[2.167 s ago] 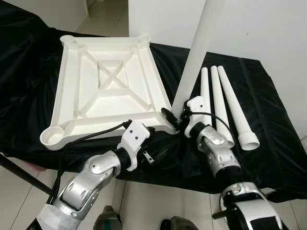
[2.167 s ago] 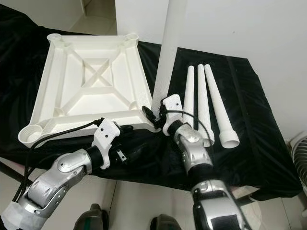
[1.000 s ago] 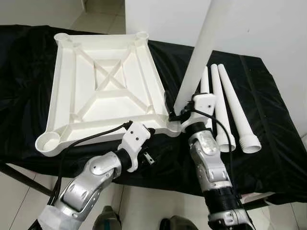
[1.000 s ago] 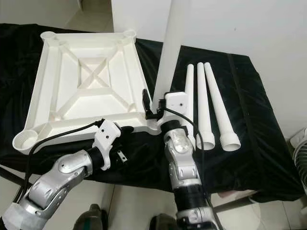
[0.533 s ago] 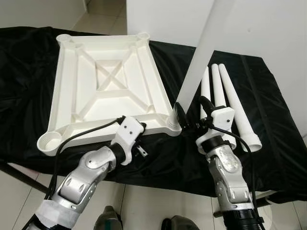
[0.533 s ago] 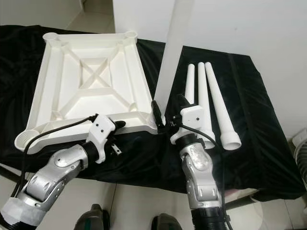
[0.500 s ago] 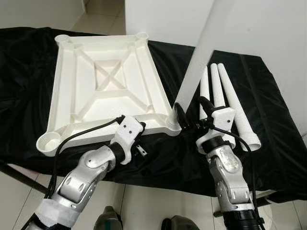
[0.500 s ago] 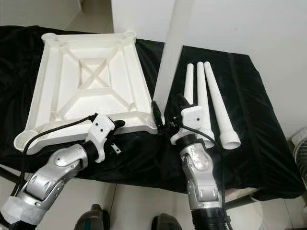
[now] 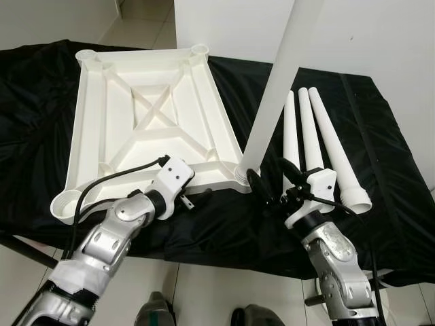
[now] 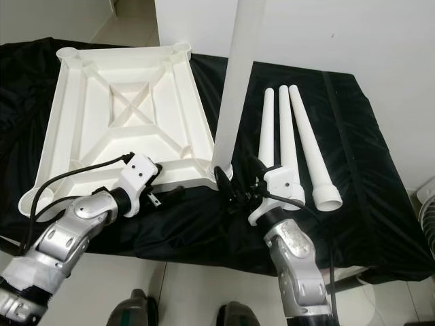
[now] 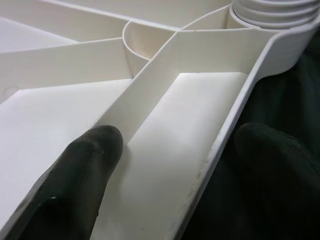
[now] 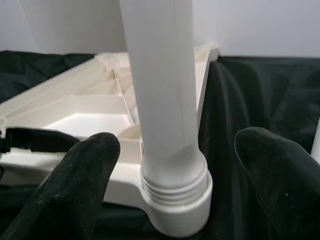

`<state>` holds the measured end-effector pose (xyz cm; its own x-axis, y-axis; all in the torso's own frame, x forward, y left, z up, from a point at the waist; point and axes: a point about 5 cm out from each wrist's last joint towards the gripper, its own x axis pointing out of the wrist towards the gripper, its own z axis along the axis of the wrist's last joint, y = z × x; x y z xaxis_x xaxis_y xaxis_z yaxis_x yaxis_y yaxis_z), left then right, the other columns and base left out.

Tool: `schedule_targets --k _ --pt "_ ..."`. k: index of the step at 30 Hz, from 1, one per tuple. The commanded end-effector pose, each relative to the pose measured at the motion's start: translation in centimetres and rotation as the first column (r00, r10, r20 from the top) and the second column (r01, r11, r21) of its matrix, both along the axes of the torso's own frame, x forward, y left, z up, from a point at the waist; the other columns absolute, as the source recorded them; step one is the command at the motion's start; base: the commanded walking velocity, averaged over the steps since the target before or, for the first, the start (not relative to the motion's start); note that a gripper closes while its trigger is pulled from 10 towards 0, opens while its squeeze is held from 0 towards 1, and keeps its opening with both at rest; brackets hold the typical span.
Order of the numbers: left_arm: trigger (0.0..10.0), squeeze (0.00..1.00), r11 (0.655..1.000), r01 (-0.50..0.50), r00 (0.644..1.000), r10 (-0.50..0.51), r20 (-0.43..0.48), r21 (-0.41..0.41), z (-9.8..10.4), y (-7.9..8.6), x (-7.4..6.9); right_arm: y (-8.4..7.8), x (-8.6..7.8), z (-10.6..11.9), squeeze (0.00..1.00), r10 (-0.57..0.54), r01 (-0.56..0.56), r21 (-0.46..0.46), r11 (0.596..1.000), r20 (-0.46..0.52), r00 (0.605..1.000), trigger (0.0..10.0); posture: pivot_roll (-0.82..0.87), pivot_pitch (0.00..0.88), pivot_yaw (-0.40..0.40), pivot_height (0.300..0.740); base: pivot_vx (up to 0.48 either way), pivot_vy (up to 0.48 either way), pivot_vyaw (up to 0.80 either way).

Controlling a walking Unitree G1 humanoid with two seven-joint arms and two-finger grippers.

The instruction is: Building children table

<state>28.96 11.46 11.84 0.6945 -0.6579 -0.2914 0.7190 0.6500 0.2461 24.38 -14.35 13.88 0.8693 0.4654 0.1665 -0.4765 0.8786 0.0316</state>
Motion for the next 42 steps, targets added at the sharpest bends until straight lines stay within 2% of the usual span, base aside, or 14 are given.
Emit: schedule_targets --k 1,8,12,13,14,15,16,17,19,20,30,39,42 --pt "10.0 0.0 0.998 0.003 0.999 0.0 -0.042 0.068 -1.2 0.4 0.0 -0.2 0.3 0.0 0.0 0.003 -0.002 0.009 1.0 -0.009 1.0 10.0 0.0 0.057 -0.002 0.74 0.0 0.0 0.0" --pt "10.0 0.0 0.991 -0.034 0.995 0.045 -0.086 0.133 -2.0 1.3 0.2 -0.5 0.9 0.3 0.0 -0.006 0.006 0.002 1.0 0.001 1.0 10.0 0.0 0.048 0.003 0.74 0.0 0.0 0.0" --pt "10.0 0.0 0.987 -0.09 0.987 0.106 -0.118 0.13 -2.2 1.7 0.2 -0.3 1.0 0.3 0.0 -0.001 0.001 0.005 1.0 0.0 1.0 10.0 0.0 0.044 0.007 0.74 0.0 0.0 0.0" --pt "9.5 0.0 0.986 -0.101 0.986 0.117 -0.117 0.129 -2.2 1.7 0.2 -0.3 1.0 0.3 0.0 -0.001 0.001 0.005 1.0 0.001 1.0 10.0 0.0 0.044 0.007 0.74 0.0 0.0 0.0" --pt "8.0 0.0 0.986 -0.113 0.985 0.128 -0.12 0.125 -2.3 1.8 0.3 -0.3 1.0 0.3 0.0 -0.001 0.001 0.005 1.0 0.001 1.0 10.0 0.0 0.043 0.008 0.74 0.0 0.0 0.0" --pt "2.7 0.0 0.982 -0.143 0.98 0.158 -0.118 0.126 -2.3 1.9 0.4 -0.2 1.1 0.3 0.0 -0.003 0.003 0.007 1.0 0.002 1.0 10.0 0.01 0.043 0.007 0.74 0.0 0.0 0.0" --pt "2.7 0.0 0.978 -0.164 0.977 0.179 -0.116 0.128 -2.4 2.1 0.5 -0.2 1.2 0.3 0.0 -0.005 0.005 0.009 1.0 0.002 1.0 10.0 0.01 0.043 0.007 0.74 0.0 0.0 0.0" --pt "1.5 0.0 0.974 -0.185 0.973 0.2 -0.117 0.128 -2.4 2.2 0.6 -0.1 1.2 0.3 0.0 -0.006 0.006 0.009 1.0 0.003 1.0 10.0 0.01 0.043 0.007 0.74 0.0 0.0 0.0" --pt "1.5 0.0 0.971 -0.202 0.969 0.217 -0.114 0.131 -2.5 2.3 0.8 -0.1 1.3 0.3 0.0 -0.007 0.007 0.009 1.0 0.005 1.0 10.0 0.01 0.043 0.007 0.74 0.0 0.0 0.0" --pt "0.2 0.0 0.966 -0.225 0.965 0.239 -0.106 0.13 -2.4 2.5 0.9 -0.1 1.3 0.3 0.0 -0.007 0.007 0.008 1.0 0.006 1.0 10.0 0.01 0.043 0.006 0.74 0.0 0.0 0.0" --pt "0.0 0.0 0.954 -0.277 0.953 0.288 -0.098 0.114 -2.1 2.3 1.1 -0.3 1.5 0.4 0.0 -0.014 0.014 -0.001 1.0 0.013 1.0 10.0 0.0 0.037 0.008 0.74 0.0 0.0 0.0" --pt "0.0 0.0 0.959 -0.261 0.956 0.273 -0.106 0.115 -2.2 2.1 0.6 -0.1 1.6 0.3 0.0 -0.015 0.015 0.002 1.0 0.013 1.0 10.0 0.0 0.034 0.009 0.74 0.0 0.0 0.0" --pt "0.0 0.0 0.954 -0.283 0.951 0.293 -0.096 0.102 -2.0 1.9 0.7 0.0 1.7 0.4 0.0 -0.013 0.013 0.003 1.0 0.018 1.0 10.0 0.0 0.031 0.011 0.74 0.0 0.0 0.0"
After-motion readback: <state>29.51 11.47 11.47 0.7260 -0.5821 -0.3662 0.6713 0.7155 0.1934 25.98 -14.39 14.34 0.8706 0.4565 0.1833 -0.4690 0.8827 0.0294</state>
